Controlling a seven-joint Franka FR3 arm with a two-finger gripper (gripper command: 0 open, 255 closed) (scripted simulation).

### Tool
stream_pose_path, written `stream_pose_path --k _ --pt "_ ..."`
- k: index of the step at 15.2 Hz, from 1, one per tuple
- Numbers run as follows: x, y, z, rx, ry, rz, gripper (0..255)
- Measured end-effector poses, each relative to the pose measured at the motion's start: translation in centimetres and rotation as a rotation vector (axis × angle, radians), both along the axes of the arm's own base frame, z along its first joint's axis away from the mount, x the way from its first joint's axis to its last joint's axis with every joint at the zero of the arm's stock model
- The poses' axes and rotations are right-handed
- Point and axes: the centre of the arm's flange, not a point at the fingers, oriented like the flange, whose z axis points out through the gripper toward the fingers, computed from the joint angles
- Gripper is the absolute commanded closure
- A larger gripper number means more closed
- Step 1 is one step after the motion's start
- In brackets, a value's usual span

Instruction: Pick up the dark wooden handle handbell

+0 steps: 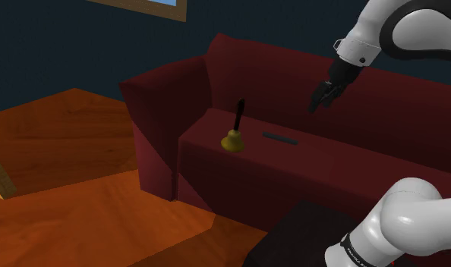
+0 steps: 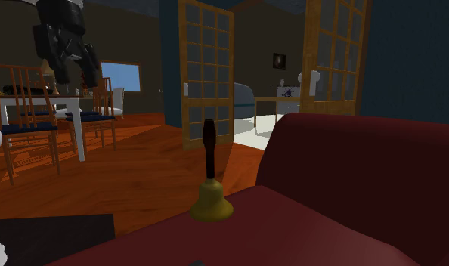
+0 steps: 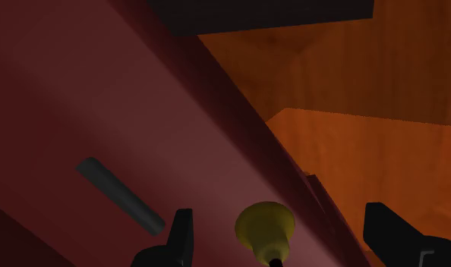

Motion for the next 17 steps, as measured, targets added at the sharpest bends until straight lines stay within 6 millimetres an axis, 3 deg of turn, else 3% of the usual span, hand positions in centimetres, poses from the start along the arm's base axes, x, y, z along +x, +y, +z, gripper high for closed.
stream_pose_path --k 2,5,17 --pt "0.7 0.1 0.0 0.000 0.003 0.003 0" --pt "4.0 0.1 -0.5 -0.003 0.020 0.018 0" --pt "20.6 2.6 -4.4 -0.014 0.101 0.088 0"
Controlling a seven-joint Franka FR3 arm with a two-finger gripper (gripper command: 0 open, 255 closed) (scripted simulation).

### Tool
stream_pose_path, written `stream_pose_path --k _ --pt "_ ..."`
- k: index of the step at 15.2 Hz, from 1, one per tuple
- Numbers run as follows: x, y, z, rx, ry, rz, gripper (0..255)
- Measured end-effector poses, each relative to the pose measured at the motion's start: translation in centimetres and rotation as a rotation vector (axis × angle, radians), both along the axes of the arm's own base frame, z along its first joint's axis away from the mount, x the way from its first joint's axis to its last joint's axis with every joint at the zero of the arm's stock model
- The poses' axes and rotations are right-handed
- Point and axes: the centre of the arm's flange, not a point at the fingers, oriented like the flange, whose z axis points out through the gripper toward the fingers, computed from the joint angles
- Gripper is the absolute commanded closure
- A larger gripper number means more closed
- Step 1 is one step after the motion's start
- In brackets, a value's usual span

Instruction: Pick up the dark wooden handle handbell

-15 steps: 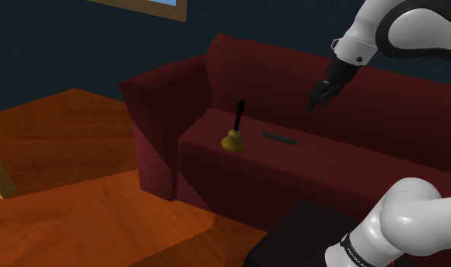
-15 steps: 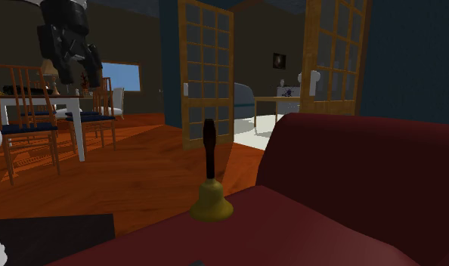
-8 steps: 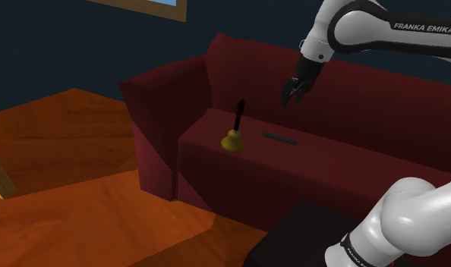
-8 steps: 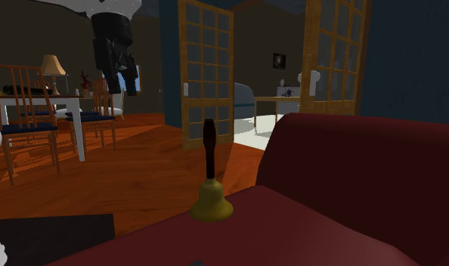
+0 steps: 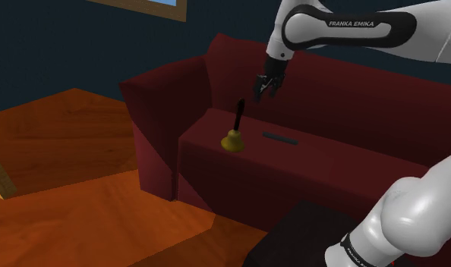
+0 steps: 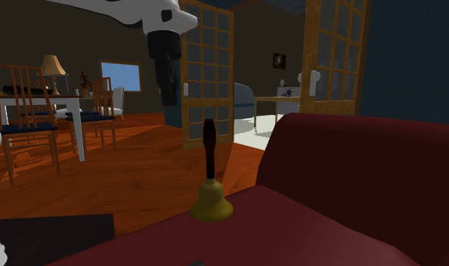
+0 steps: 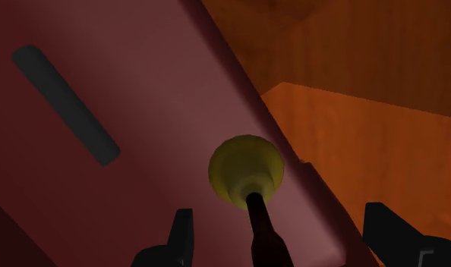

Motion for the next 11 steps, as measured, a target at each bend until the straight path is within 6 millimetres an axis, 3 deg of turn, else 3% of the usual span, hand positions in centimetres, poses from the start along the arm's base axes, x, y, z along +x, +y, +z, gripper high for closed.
stream_pose_path --k 6,8,11 --pt "7.7 1.0 -2.1 -0.006 0.042 0.035 0" --pt "9.2 1.2 -2.8 -0.007 0.048 0.040 0" --pt "9.6 1.4 -4.3 -0.007 0.050 0.042 0"
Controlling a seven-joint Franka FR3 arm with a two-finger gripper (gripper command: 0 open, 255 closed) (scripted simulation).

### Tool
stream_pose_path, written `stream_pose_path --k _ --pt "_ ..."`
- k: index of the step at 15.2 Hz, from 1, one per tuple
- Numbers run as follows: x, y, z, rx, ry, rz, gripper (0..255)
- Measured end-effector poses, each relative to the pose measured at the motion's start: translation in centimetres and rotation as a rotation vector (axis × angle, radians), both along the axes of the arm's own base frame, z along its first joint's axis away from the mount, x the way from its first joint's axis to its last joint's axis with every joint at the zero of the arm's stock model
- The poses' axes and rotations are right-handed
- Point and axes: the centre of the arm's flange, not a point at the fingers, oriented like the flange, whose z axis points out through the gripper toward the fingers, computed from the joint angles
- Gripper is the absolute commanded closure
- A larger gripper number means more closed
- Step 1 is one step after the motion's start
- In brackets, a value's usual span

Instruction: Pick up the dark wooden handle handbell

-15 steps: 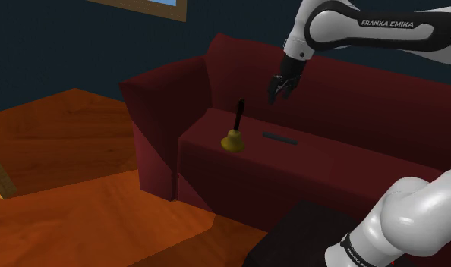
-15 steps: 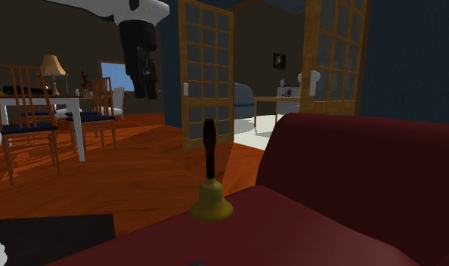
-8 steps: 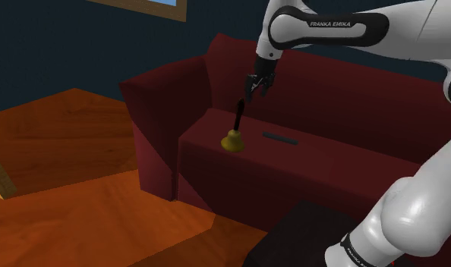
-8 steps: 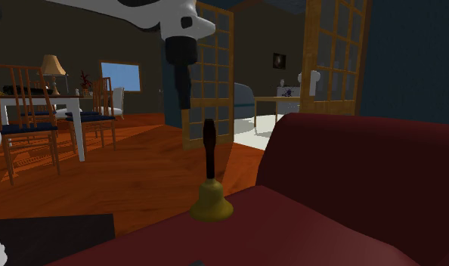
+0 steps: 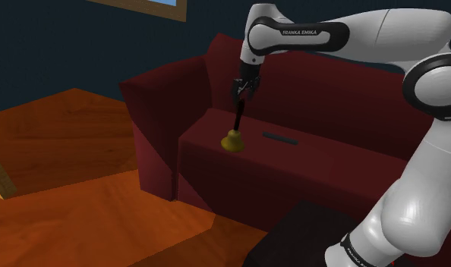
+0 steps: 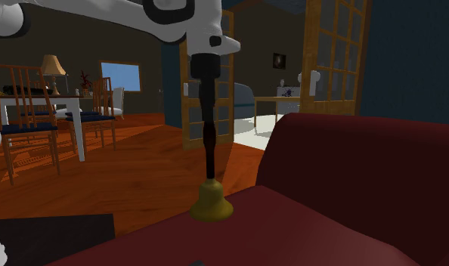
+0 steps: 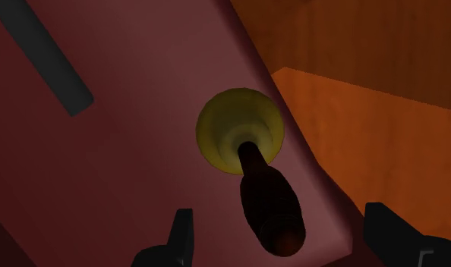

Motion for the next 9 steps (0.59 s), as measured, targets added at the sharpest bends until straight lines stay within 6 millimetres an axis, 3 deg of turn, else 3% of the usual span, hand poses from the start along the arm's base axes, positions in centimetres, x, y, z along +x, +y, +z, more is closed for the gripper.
stream_pose_path --k 4,5,9 --pt "0.0 0.0 -2.1 0.000 0.000 0.000 0" --pt "0.0 0.0 -2.3 0.000 0.000 0.000 255" --pt "0.0 -0.1 -2.4 0.000 -0.002 0.001 255"
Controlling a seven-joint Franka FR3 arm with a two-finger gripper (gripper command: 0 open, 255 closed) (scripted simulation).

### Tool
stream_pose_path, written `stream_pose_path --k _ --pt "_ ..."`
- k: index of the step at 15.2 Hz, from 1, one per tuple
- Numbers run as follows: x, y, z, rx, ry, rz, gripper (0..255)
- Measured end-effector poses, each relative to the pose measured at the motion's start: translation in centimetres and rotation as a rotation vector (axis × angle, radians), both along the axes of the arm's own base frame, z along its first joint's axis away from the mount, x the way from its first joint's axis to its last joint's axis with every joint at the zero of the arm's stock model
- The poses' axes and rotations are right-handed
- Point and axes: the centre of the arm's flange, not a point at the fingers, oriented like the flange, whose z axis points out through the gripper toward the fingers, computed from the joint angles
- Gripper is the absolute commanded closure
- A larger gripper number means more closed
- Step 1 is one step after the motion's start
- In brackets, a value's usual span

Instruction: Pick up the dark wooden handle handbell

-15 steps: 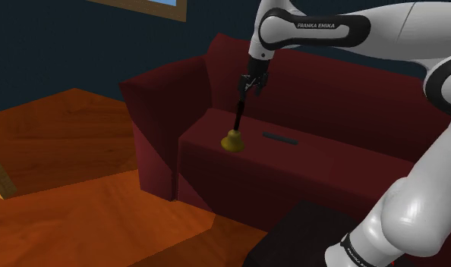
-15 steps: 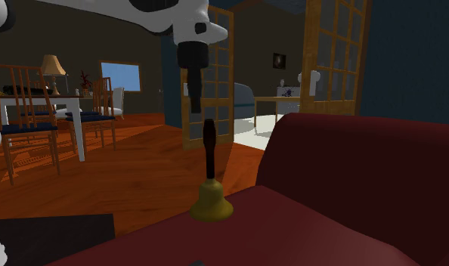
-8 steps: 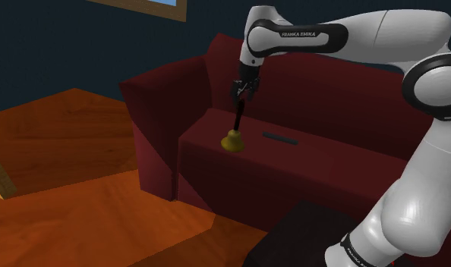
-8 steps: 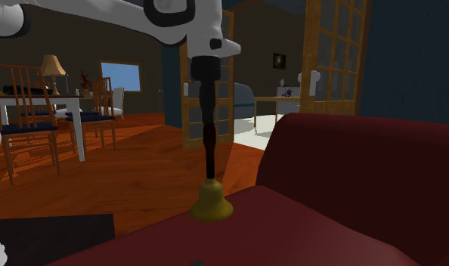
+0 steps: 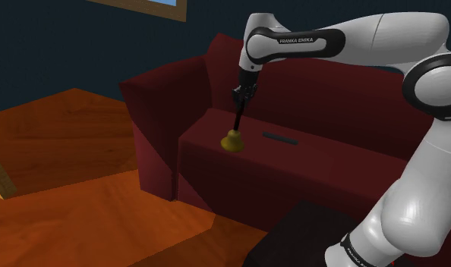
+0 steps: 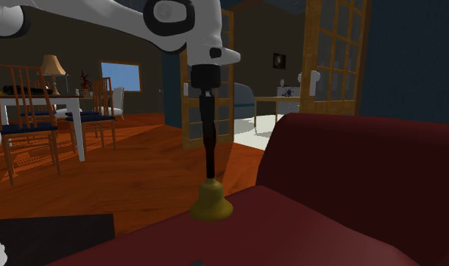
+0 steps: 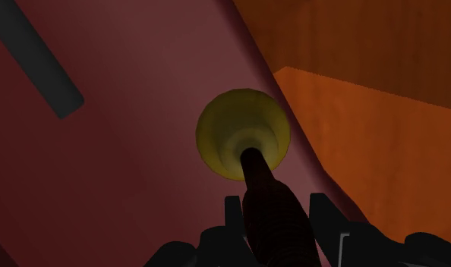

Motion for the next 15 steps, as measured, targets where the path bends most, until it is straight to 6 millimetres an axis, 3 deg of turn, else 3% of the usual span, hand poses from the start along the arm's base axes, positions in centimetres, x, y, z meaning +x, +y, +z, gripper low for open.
stream_pose_path --k 7,15 --pt "0.0 0.0 0.2 0.000 0.001 0.000 255" --pt "0.1 0.0 4.1 0.000 0.002 -0.001 255"
